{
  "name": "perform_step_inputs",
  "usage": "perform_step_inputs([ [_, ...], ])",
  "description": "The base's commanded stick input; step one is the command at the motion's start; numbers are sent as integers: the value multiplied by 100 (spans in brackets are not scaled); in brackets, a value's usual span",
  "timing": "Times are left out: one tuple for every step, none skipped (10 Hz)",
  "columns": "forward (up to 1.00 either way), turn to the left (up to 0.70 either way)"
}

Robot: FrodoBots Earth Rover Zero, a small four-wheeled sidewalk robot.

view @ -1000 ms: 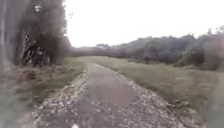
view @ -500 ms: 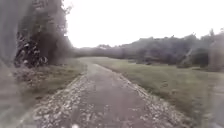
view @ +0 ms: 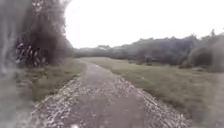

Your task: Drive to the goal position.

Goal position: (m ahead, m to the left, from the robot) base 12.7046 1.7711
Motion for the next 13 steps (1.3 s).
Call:
perform_step_inputs([
  [85, 16],
  [85, 14],
  [85, 9],
  [85, 1],
  [85, 1],
  [85, 1],
  [85, 1],
  [85, 7],
  [85, 13],
  [85, 29],
  [85, 31],
  [85, 29],
  [85, 22],
])
